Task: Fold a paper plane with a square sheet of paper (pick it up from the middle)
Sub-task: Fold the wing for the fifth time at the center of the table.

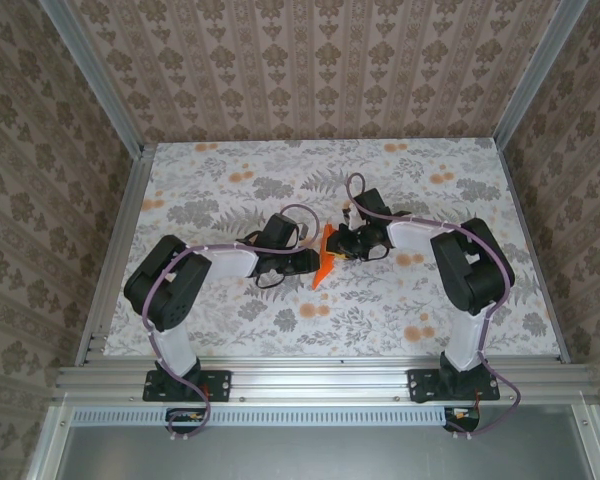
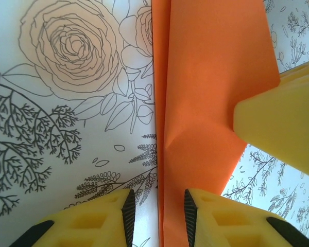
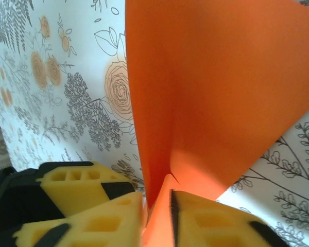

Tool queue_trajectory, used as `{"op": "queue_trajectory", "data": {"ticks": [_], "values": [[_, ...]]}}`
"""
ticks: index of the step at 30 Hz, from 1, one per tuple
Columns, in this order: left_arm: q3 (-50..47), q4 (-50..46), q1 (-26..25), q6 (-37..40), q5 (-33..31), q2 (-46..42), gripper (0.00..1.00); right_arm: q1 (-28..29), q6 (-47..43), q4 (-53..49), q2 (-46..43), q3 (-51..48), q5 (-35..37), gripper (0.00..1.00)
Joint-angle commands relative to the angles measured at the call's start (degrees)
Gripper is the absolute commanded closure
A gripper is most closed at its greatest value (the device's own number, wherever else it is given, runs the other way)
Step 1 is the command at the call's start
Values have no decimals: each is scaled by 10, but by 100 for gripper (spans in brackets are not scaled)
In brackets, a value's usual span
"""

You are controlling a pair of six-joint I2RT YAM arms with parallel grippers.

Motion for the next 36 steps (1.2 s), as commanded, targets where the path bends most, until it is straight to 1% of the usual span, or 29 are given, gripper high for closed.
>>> {"op": "queue_trajectory", "data": {"ticks": [1,4,7,11,13,17,20,29,32,36], "values": [[-18,8,3,5,-20,-31,64,3,6,20,16,20,-19,86],[-48,33,-3,5,-38,-65,58,4,16,33,20,20,-24,90],[-72,55,-16,7,-56,-85,54,4,22,40,23,20,-26,91],[-91,78,-35,8,-68,-95,54,4,27,39,27,22,-25,92],[-90,69,-45,16,-80,-95,54,3,27,39,28,23,-24,92],[-84,42,-64,25,-111,-87,58,4,27,39,33,28,-24,92],[-80,23,-76,30,-141,-81,63,3,27,37,37,35,-24,92],[-64,-10,-98,38,-204,-60,79,3,24,33,44,45,-26,92],[-56,-23,-105,42,-219,-55,83,3,25,33,46,46,-25,92],[-48,-42,-117,46,-252,-53,89,2,25,32,51,48,-23,92]]}}
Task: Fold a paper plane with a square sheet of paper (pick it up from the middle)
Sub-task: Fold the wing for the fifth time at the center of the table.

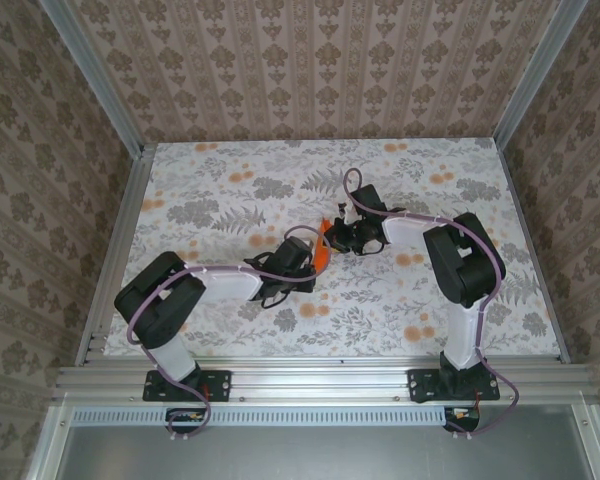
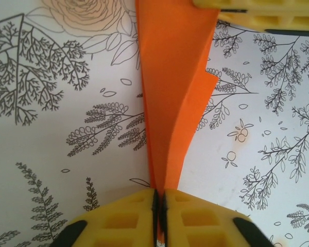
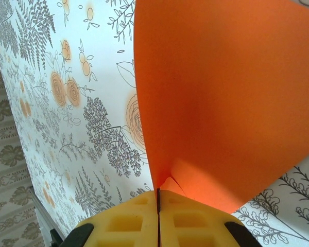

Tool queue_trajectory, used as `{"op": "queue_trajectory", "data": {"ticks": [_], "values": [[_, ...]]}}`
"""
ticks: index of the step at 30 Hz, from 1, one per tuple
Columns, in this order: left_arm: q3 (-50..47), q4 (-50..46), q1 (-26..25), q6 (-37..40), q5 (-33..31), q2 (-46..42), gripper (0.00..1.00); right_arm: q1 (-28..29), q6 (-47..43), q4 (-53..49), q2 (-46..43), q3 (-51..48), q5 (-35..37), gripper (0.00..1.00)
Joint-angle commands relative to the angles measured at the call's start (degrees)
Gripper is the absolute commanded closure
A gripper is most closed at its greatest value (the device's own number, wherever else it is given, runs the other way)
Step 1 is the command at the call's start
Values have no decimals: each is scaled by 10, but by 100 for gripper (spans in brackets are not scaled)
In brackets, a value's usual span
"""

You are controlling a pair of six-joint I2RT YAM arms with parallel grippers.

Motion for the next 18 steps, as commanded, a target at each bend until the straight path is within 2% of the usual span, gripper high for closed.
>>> {"op": "queue_trajectory", "data": {"ticks": [1,11,16,18], "values": [[17,-38,-11,17,-48,10,90,2,7,0,12,14,-6,92],[58,-103,-53,44,-134,45,95,1,-18,-7,38,34,9,92],[67,-111,-58,56,-133,47,90,0,-51,-20,57,48,10,91],[68,-113,-57,60,-128,42,83,0,-65,-23,62,51,8,90]]}}
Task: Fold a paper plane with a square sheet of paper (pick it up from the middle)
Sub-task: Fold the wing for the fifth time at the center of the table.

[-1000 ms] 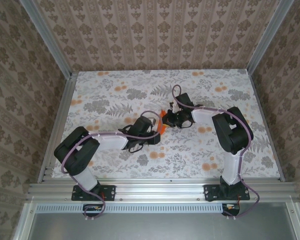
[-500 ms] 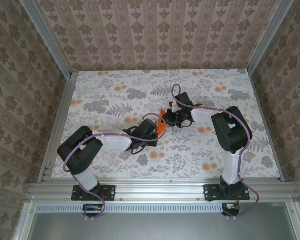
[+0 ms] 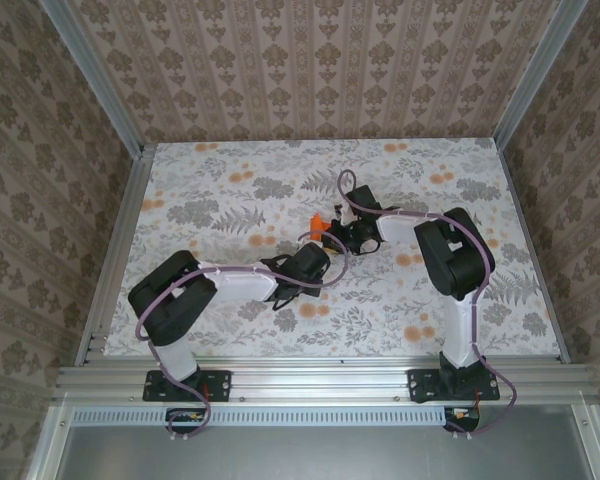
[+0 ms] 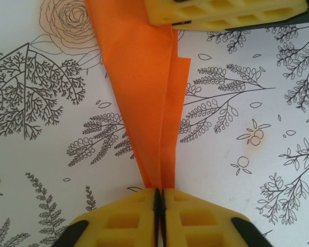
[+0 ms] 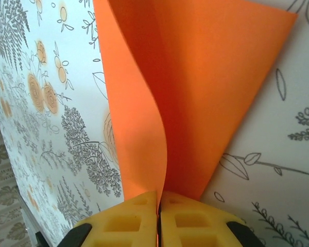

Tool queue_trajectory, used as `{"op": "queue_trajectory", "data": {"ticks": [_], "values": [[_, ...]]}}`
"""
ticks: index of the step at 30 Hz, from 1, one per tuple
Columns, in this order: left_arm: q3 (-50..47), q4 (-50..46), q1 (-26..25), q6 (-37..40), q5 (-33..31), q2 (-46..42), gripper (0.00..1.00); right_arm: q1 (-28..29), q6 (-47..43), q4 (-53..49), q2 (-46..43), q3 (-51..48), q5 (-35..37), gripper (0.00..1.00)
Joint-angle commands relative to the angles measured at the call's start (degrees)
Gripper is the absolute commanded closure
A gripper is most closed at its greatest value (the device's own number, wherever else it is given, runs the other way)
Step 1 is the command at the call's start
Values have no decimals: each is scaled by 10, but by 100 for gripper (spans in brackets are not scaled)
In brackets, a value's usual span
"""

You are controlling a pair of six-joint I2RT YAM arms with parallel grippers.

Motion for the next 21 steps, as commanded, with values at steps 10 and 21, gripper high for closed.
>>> {"op": "queue_trajectory", "data": {"ticks": [10,21], "values": [[-38,47,49,-9,142,-78,51,0,-71,-43,34,35,2,89],[-64,183,164,-160,320,-37,58,-3,-89,-59,42,35,8,89]]}}
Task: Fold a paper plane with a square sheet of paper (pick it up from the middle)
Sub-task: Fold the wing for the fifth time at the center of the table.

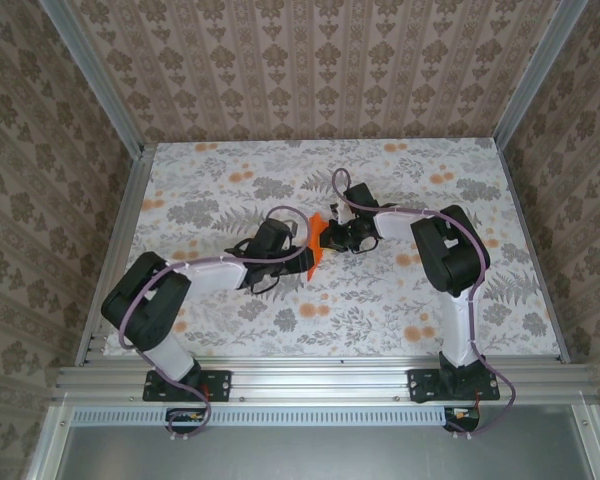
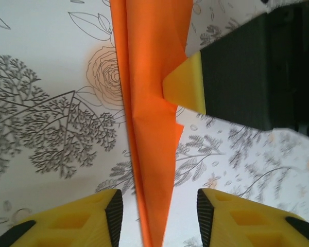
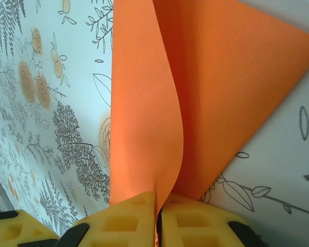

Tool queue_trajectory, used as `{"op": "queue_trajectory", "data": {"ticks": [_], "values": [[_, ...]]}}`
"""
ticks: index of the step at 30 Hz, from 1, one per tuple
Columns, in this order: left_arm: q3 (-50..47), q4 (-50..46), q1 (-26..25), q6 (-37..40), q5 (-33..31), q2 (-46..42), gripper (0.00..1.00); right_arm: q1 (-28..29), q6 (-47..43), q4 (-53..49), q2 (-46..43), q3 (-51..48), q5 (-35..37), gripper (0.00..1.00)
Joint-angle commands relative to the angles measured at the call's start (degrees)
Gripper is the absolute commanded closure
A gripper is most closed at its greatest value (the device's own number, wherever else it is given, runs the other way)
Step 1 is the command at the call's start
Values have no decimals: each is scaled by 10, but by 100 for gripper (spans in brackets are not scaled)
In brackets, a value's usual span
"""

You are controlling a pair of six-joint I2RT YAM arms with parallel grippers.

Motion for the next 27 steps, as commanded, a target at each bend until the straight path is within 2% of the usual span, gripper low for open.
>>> {"op": "queue_trajectory", "data": {"ticks": [1,6,13,27], "values": [[2,50,14,-63,74,27,59,-3,-20,-31,19,4,10,89],[18,28,24,-65,76,50,62,-3,-20,-31,23,4,11,89],[35,-4,24,-59,77,72,73,-3,-22,-32,27,5,10,89],[108,-163,9,-3,50,101,78,-3,-29,-53,37,13,33,86]]}}
